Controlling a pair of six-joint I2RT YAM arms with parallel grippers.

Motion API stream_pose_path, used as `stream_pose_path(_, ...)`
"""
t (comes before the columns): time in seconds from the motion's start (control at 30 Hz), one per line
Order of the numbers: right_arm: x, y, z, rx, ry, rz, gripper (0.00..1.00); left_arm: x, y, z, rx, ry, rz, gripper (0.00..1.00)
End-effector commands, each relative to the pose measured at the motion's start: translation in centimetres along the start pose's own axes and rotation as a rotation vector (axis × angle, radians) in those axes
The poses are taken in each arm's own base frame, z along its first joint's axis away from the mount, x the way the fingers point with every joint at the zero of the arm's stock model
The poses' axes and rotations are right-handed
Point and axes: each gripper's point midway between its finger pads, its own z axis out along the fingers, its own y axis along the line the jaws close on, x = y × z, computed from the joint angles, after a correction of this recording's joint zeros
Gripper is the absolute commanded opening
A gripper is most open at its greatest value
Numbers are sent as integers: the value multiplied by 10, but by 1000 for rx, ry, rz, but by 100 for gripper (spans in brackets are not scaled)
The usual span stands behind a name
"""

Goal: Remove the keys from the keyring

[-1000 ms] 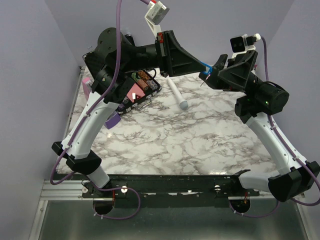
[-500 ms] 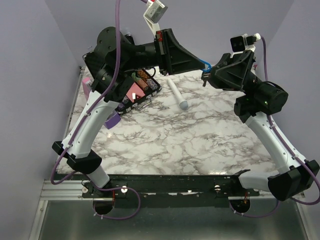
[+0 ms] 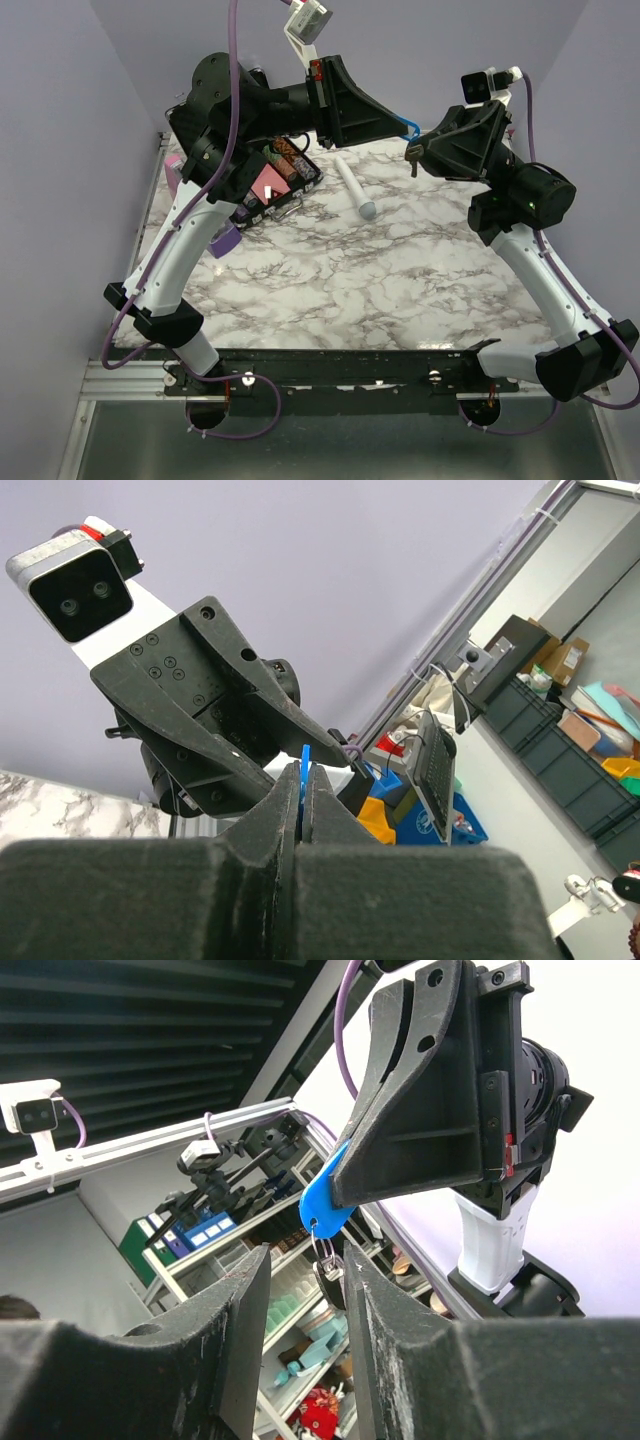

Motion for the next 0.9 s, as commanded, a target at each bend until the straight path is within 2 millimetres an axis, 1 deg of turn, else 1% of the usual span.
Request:
stream_pose_path(0.0,2,8,2,-34,1,-29,42,-7,-13,-1,30,-16,40,0)
stream_pose_path(0.37,2,-5,3,15,2,-26,36,-10,-12,-3,3,-34,65,0)
stream_pose_path(0.57,3,-11,3,34,4,-21,34,-11,-9,-5,-22,-47,77,0)
stream_pose_path(0.87,3,-16,1,49,2,-18,32,-14,-6,-8,-66,-72,104,0)
